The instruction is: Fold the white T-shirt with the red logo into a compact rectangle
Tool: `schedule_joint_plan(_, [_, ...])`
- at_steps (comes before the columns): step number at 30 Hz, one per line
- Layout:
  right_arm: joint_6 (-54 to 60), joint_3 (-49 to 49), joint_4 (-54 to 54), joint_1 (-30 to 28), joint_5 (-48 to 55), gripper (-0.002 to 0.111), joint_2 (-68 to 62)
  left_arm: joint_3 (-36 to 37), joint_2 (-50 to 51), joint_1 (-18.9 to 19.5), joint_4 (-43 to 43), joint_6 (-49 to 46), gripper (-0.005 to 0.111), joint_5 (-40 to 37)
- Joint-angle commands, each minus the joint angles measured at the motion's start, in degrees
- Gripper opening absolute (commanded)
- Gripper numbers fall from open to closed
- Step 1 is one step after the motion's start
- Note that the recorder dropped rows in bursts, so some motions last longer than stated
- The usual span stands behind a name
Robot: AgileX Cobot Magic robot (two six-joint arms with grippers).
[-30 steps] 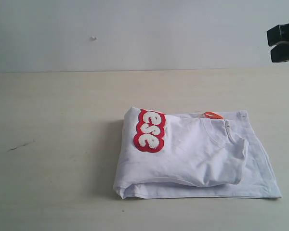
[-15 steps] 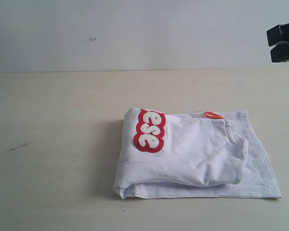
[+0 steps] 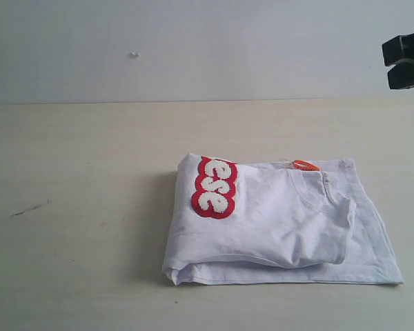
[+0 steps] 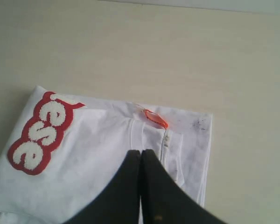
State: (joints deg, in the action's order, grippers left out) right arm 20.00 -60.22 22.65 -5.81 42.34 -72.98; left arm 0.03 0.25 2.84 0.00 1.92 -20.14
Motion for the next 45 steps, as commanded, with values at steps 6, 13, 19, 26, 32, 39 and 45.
schedule_joint_plan(6, [0.34, 0.41, 1.47, -0.2, -3.71, 0.0, 0.38, -0.03, -0.25, -0.05, -0.85, -0.36, 0.0, 0.05])
schedule_joint_plan(13, [0.34, 0.41, 0.46, -0.2, -5.39, 0.0, -0.22, -0.03, -0.25, -0.05, -0.85, -0.36, 0.0, 0.05])
schedule_joint_plan(19, [2.59, 0.41, 1.79, -0.2, 1.51, 0.0, -6.23, -0.03, -0.25, -0.05, -0.85, -0.36, 0.0, 0.05])
schedule_joint_plan(26, [-4.64, 0.41, -1.68, -0.2, -0.15, 0.013, -18.97, -0.03, -0.25, -0.05, -0.85, -0.36, 0.0, 0.05])
schedule_joint_plan(32, [-6.65, 0.41, -1.96, -0.2, 0.17, 0.047, -30.85, -0.03, -0.25, -0.05, -0.85, -0.36, 0.0, 0.05])
schedule_joint_plan(39, [-7.23, 0.41, -2.51, -0.2, -7.2, 0.046, -35.85, -0.03, -0.25, -0.05, -0.85, -0.36, 0.0, 0.05])
schedule_joint_plan(45, [-8.13, 0.41, -2.51, -0.2, -7.3, 0.046, -38.79, -0.03, -0.25, -0.05, -0.85, -0.36, 0.0, 0.05])
